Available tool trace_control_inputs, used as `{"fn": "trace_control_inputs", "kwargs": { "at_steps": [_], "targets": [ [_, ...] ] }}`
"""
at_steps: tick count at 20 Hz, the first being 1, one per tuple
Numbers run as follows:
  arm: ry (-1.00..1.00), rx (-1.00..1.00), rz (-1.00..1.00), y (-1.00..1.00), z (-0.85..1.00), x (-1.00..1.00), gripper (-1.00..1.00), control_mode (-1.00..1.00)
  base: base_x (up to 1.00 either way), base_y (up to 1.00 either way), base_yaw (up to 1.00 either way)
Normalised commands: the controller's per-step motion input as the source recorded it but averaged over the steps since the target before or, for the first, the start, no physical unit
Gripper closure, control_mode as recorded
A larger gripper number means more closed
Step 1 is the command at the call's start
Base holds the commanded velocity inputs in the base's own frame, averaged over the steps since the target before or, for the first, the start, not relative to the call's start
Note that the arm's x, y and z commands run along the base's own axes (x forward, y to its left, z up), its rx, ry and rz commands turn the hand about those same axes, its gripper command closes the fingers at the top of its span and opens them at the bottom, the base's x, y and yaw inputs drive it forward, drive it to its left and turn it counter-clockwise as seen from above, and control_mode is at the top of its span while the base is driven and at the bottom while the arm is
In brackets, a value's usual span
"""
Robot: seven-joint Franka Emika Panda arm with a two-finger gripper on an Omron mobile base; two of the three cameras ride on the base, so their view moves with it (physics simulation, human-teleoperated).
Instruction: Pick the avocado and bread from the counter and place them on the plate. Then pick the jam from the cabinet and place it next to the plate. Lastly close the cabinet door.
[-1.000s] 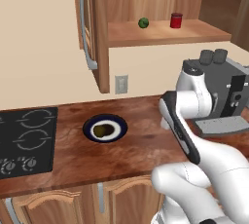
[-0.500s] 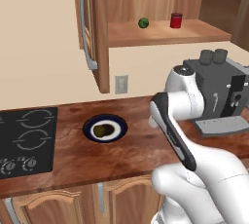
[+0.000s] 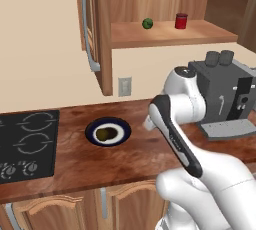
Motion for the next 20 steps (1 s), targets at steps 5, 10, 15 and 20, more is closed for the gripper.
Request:
{"fn": "trace_control_inputs", "kwargs": {
  "at_steps": [5,10,15,20],
  "targets": [
    [-0.03,0.04,0.06,0.3,0.0,0.0,1.0,-1.0,0.0,0.0,0.0],
    [-0.01,0.04,0.04,0.29,0.0,0.17,1.0,-1.0,0.0,0.0,0.0],
    [0.0,0.03,0.05,0.31,0.0,0.23,1.0,-1.0,0.0,0.0,0.0],
    [0.01,0.01,0.05,0.26,-0.02,0.33,1.0,-1.0,0.0,0.0,0.0]
  ]
}}
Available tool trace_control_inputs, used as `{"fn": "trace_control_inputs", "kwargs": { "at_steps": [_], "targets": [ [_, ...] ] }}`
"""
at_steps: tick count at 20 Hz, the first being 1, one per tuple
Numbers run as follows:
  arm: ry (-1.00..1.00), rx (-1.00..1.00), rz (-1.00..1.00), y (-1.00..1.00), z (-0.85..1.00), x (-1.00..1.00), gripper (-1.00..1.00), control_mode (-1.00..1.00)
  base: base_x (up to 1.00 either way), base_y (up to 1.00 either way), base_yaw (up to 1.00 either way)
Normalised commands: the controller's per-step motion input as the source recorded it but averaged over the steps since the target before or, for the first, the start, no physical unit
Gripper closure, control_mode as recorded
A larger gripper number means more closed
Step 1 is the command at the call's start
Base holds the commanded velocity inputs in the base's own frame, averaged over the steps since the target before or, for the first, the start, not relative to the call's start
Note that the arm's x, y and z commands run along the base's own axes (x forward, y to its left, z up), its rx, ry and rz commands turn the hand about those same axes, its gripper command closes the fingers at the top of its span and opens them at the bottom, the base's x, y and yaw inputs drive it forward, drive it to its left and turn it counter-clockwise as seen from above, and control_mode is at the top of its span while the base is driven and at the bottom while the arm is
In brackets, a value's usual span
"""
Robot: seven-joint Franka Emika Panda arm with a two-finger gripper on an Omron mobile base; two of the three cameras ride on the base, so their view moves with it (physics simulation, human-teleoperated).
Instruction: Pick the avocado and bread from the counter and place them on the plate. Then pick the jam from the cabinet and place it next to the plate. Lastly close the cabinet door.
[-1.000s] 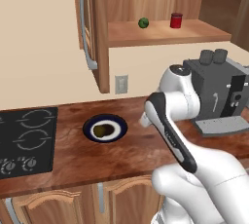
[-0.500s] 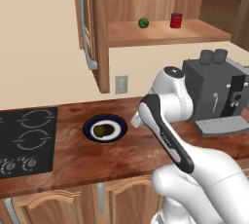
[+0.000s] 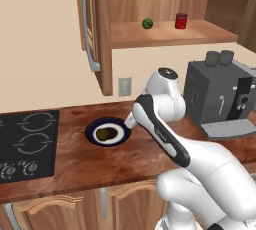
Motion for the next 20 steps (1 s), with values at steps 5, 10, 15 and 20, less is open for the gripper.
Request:
{"fn": "trace_control_inputs", "kwargs": {
  "at_steps": [5,10,15,20],
  "targets": [
    [0.07,0.01,0.05,0.08,-0.22,0.4,1.0,-1.0,0.0,0.0,0.0],
    [0.07,0.0,0.04,0.04,-0.36,0.25,1.0,-1.0,0.0,0.0,0.0],
    [0.05,0.0,0.01,0.14,-0.24,0.14,1.0,-1.0,0.0,0.0,0.0],
    [0.0,0.0,0.01,0.13,-0.17,0.18,1.0,-1.0,0.0,0.0,0.0]
  ]
}}
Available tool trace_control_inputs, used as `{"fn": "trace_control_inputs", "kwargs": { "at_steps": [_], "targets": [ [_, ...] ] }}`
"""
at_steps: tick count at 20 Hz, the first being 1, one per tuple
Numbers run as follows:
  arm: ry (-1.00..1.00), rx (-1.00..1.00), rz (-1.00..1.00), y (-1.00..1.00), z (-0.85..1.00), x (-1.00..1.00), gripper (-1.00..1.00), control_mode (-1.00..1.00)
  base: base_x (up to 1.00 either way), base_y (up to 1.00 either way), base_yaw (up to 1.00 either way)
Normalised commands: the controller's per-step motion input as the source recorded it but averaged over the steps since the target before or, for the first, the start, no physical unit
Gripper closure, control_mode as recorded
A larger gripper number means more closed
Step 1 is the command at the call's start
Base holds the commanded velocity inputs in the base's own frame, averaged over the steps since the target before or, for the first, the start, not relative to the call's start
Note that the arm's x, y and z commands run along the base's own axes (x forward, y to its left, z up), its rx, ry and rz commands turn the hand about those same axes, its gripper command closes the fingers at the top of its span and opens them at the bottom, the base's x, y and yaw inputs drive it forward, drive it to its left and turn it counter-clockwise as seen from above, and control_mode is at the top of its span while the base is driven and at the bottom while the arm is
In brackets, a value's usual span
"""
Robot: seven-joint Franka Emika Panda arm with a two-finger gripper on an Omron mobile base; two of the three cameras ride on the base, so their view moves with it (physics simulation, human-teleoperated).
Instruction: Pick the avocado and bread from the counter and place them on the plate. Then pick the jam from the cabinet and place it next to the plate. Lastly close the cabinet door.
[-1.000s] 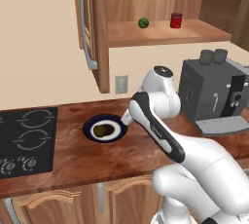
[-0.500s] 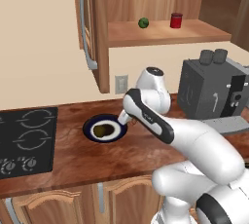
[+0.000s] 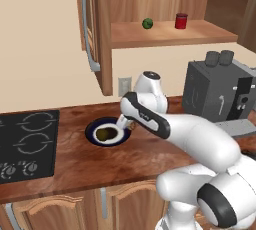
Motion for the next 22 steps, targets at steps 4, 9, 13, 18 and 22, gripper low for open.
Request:
{"fn": "trace_control_inputs", "kwargs": {
  "at_steps": [4,9,13,18,22],
  "targets": [
    [0.0,0.01,0.0,0.03,-0.1,0.14,1.0,-1.0,0.0,0.0,0.0],
    [0.0,0.05,0.0,0.0,-0.19,0.11,1.0,-1.0,0.0,0.0,0.0],
    [0.0,0.05,0.0,0.0,-0.22,0.08,1.0,-1.0,0.0,0.0,0.0],
    [0.0,0.04,0.0,0.0,-0.21,0.19,1.0,-1.0,0.0,0.0,0.0],
    [0.0,0.02,0.0,0.01,-0.25,0.3,1.0,-1.0,0.0,0.0,0.0]
  ]
}}
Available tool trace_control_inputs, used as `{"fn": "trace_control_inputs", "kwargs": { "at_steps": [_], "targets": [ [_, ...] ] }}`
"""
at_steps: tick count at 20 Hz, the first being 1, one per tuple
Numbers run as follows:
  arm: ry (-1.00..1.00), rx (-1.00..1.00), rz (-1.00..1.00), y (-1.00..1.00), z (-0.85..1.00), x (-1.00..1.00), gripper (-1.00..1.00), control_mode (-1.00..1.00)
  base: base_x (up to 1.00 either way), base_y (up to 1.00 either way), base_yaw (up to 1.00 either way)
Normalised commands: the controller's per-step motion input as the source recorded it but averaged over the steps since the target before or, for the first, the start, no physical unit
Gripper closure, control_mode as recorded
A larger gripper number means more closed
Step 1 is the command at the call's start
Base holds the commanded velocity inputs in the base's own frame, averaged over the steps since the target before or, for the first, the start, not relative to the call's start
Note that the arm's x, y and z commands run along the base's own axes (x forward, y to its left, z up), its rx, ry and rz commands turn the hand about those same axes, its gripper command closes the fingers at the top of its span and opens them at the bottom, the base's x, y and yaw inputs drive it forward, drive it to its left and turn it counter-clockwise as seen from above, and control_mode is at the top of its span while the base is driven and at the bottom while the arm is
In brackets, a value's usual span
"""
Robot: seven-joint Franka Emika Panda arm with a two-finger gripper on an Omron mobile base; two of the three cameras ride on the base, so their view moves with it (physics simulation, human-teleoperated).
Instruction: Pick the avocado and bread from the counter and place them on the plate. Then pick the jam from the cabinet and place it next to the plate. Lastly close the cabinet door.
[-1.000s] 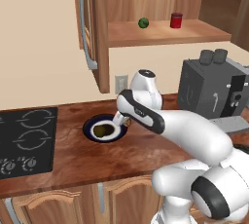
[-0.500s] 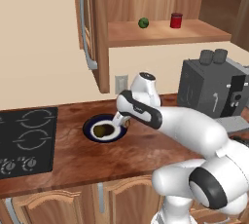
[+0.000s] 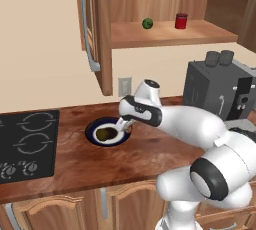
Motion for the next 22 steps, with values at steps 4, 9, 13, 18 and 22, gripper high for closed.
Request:
{"fn": "trace_control_inputs", "kwargs": {
  "at_steps": [4,9,13,18,22],
  "targets": [
    [0.0,0.0,0.0,0.09,-0.25,0.31,1.0,-1.0,0.0,0.0,0.0],
    [0.02,0.0,0.0,0.3,-0.13,0.3,1.0,-1.0,0.0,0.0,0.0],
    [0.03,0.0,0.0,0.09,-0.16,0.21,1.0,-1.0,0.0,0.0,0.0],
    [0.01,0.0,0.0,0.0,-0.21,0.21,1.0,-1.0,0.0,0.0,0.0],
    [0.0,0.0,0.0,0.0,-0.16,0.22,1.0,-1.0,0.0,0.0,0.0]
  ]
}}
